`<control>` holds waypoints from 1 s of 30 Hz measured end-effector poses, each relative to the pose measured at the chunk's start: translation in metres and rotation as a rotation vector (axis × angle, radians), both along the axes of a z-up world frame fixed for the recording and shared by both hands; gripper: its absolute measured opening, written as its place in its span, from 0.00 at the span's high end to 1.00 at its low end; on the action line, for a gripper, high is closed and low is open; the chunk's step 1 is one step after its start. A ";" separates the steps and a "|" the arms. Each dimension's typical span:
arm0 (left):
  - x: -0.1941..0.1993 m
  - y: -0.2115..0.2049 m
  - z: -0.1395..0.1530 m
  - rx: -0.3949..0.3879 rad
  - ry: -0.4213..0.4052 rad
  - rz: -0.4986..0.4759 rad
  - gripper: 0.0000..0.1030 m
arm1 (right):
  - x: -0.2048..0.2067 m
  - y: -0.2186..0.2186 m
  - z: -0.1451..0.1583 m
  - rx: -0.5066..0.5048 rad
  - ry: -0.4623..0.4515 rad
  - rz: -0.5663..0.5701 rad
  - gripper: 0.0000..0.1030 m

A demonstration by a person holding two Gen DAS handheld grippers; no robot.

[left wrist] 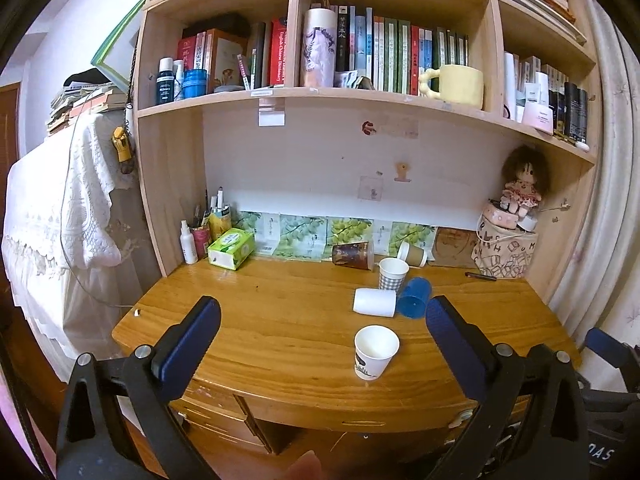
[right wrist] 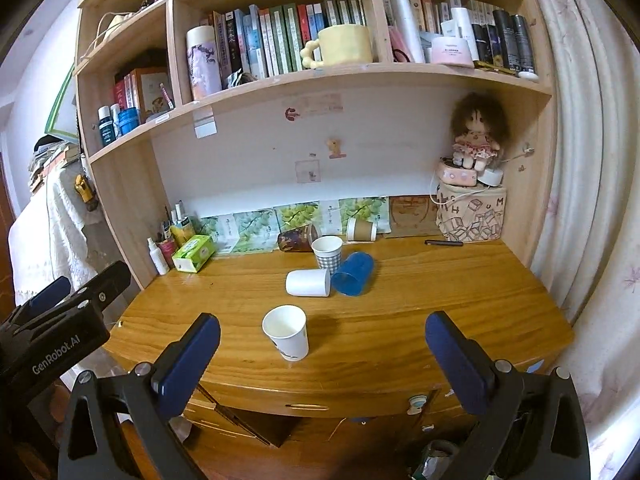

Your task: Flip cup upright

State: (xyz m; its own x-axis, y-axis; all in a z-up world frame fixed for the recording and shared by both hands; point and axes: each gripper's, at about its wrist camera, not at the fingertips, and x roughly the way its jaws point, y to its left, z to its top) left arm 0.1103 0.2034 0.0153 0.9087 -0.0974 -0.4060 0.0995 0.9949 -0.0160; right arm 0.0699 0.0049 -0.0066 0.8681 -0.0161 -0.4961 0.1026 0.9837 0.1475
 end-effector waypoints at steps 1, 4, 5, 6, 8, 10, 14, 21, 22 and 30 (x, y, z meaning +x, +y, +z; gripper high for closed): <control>0.000 0.000 0.000 0.000 -0.001 -0.001 0.00 | 0.001 0.000 -0.001 0.000 0.004 0.003 0.00; 0.001 -0.002 0.000 0.002 0.003 -0.007 0.00 | 0.002 0.000 -0.003 0.004 0.016 0.006 0.00; 0.001 -0.002 0.000 0.003 0.004 -0.009 0.00 | 0.002 0.000 -0.003 0.008 0.018 0.008 0.00; 0.001 -0.003 0.000 0.004 0.003 -0.013 0.00 | 0.002 -0.001 -0.004 0.009 0.020 0.008 0.00; 0.001 -0.005 0.001 0.009 0.001 -0.018 0.00 | 0.003 -0.001 -0.004 0.008 0.022 0.003 0.00; 0.001 -0.006 0.001 0.012 -0.001 -0.022 0.00 | 0.003 -0.002 -0.004 0.012 0.025 0.003 0.00; 0.000 -0.008 0.001 0.016 -0.002 -0.024 0.00 | 0.005 -0.004 -0.006 0.021 0.035 0.001 0.00; 0.000 -0.010 0.002 0.021 -0.004 -0.026 0.00 | 0.008 -0.006 -0.007 0.032 0.042 0.002 0.00; 0.001 -0.011 0.002 0.022 -0.004 -0.027 0.00 | 0.008 -0.006 -0.007 0.032 0.042 0.002 0.00; 0.001 -0.013 0.002 0.023 -0.003 -0.028 0.00 | 0.011 -0.010 -0.012 0.037 0.061 0.019 0.00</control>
State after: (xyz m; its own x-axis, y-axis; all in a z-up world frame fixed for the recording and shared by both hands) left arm 0.1109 0.1905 0.0174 0.9067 -0.1139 -0.4060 0.1276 0.9918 0.0067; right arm 0.0812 -0.0050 -0.0183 0.8363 0.0192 -0.5480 0.0943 0.9795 0.1782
